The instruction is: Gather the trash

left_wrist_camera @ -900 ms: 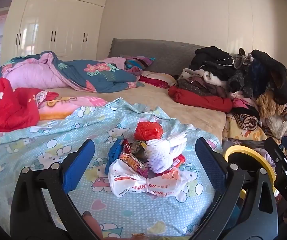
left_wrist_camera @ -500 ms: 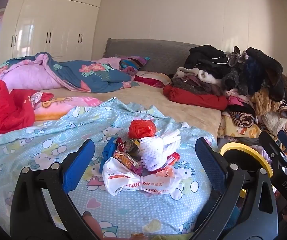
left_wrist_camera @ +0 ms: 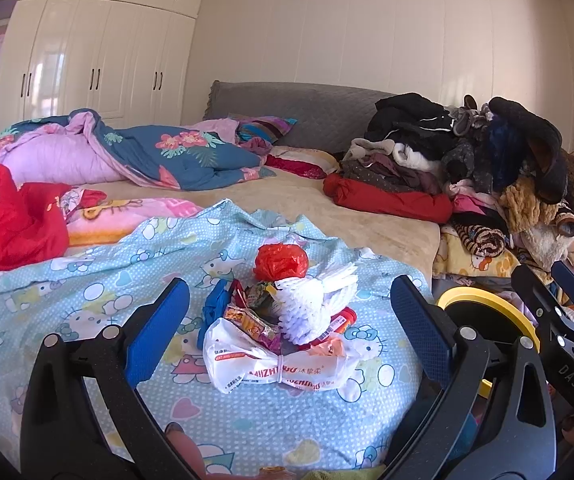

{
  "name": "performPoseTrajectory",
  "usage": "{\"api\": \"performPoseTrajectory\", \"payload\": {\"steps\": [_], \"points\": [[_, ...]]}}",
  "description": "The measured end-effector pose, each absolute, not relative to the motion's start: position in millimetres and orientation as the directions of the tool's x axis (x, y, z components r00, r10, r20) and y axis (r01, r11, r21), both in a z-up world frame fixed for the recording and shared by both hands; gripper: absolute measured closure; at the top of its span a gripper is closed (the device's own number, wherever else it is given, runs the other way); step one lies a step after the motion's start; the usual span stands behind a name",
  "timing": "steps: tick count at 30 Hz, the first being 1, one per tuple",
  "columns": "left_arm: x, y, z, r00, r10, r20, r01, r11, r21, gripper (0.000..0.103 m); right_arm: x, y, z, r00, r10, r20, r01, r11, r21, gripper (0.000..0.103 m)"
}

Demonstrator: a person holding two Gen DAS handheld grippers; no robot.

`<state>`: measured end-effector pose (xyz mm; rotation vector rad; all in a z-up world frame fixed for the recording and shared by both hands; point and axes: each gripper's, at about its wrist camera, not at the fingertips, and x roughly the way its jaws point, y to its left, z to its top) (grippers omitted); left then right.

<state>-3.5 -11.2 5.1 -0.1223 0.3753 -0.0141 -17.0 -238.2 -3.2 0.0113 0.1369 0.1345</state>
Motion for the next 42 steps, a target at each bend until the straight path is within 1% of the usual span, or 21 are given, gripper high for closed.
{"api": "performPoseTrajectory", "payload": {"steps": [42], "points": [[-5.2,-10.6,11.0,0.933,-0.041,-0.357,-0.005,0.992,-0.125,0.011,-17.6,-234.5,-3.0,0.981,0.136,-0.138,-0.135,0.991,0.018,0.006]]}}
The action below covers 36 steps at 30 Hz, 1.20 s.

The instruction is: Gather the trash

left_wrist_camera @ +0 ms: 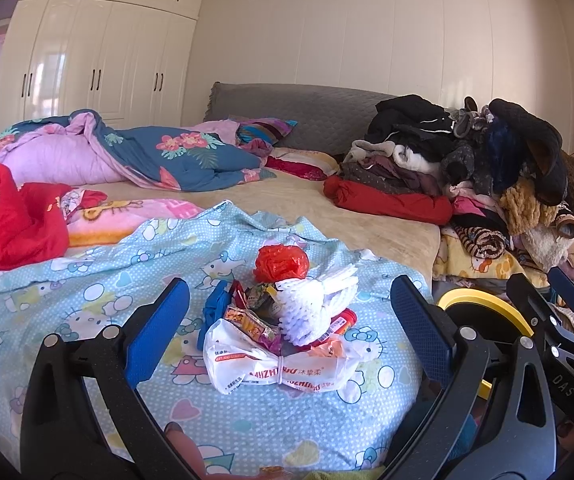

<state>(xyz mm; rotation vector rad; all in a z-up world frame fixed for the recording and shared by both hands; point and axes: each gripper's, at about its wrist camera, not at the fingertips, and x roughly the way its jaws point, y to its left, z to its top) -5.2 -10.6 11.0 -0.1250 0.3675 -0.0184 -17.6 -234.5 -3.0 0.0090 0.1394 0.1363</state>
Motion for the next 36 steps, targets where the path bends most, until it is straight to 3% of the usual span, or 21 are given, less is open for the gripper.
{"api": "performPoseTrajectory", "payload": {"steps": [16,29,36], "points": [[-2,-1,13,0.939,-0.013,-0.343,-0.035,0.99,-0.133,0.011,-8,-225,-17,0.97,0.152,-0.191,-0.149,0.988,0.033,0.006],[5,56,7,0.942,0.058,-0.332,-0.133,0.969,-0.209,0.011,25,-183,-15,0.927,0.269,-0.262,-0.274,0.962,0.019,0.006],[22,76,12,0.949,0.01,-0.316,-0.095,0.962,-0.255,0.011,57,-171,-9,0.904,0.309,-0.296,-0.316,0.949,0.027,0.006]]}}
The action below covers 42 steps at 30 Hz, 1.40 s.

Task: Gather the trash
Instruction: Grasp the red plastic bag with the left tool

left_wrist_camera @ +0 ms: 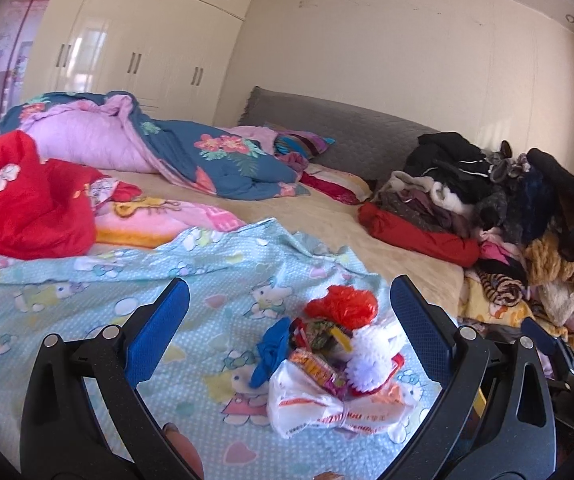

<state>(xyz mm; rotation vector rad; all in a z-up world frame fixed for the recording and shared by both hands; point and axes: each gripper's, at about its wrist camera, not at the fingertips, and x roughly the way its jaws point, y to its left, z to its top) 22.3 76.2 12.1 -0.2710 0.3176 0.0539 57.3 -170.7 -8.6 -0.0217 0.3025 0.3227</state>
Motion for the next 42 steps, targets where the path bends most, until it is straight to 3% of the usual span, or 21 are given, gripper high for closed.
{"api": "performPoseTrajectory", "payload": {"steps": [11,17,27,36,38,42], "points": [[92,70,29,0.931,-0.133,-0.339,0.029,0.955,-0.295,0.011,141,-182,-13,0.832,0.34,-0.439,-0.345,0.936,0.072,0.006],[146,59,18,0.872,-0.202,-0.446,0.057,0.946,-0.318,0.011,178,-191,-22,0.776,0.368,-0.512,-0.354,0.926,0.129,0.011],[201,54,-20,0.757,-0.291,-0.585,0.064,0.924,-0.376,0.011,224,-182,-49,0.657,0.414,-0.63,-0.402,0.899,0.172,0.035],[225,51,-45,0.678,-0.372,-0.634,0.069,0.891,-0.45,0.011,249,-172,-66,0.543,0.499,-0.676,-0.448,0.852,0.269,0.053],[229,51,-51,0.659,-0.378,-0.65,0.052,0.885,-0.462,0.012,251,-170,-70,0.513,0.517,-0.685,-0.458,0.84,0.291,0.061],[231,49,-62,0.629,-0.392,-0.672,0.036,0.878,-0.478,0.023,247,-170,-71,0.498,0.551,-0.67,-0.48,0.818,0.316,0.089]]}}
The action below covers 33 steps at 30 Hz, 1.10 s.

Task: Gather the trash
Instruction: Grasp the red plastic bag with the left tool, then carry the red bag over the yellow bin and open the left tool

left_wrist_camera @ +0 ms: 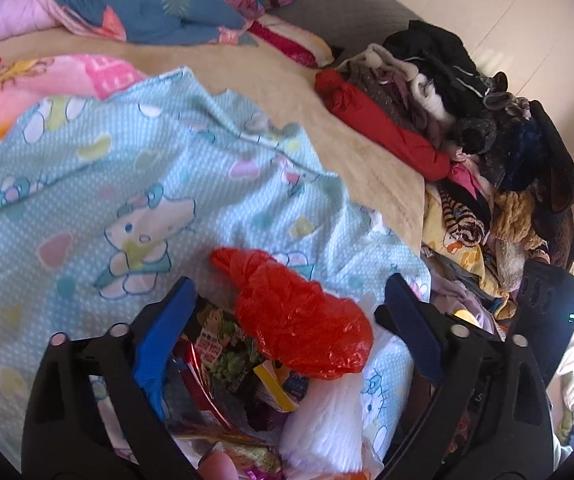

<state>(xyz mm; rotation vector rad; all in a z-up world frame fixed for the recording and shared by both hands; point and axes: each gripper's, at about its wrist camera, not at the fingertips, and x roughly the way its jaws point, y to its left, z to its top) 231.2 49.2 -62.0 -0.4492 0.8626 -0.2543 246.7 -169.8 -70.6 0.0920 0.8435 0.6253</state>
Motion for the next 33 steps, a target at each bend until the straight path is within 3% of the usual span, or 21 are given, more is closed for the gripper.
{"api": "performPoseTrajectory", "payload": {"steps": [3,6,9,20,33], "points": [[227,46,-64,0.625,-0.403,-0.669,0.051,0.876,-0.48,0.04,236,-175,-66,0.519,0.567,-0.639,-0.491,0.81,0.321,0.092],[221,42,-64,0.629,-0.398,-0.668,0.055,0.88,-0.471,0.075,227,-177,-61,0.541,0.567,-0.621,-0.489,0.813,0.316,0.093],[217,41,-59,0.644,-0.408,-0.647,0.069,0.873,-0.482,0.087,216,-182,-54,0.562,0.583,-0.587,-0.492,0.806,0.329,0.094],[179,36,-15,0.74,-0.431,-0.517,0.143,0.851,-0.505,0.091,184,-211,-17,0.657,0.591,-0.469,-0.469,0.807,0.36,0.095],[146,-5,8,0.75,-0.467,-0.469,0.24,0.852,-0.465,0.091,156,-271,5,0.755,0.498,-0.426,-0.381,0.863,0.333,0.095]]}}
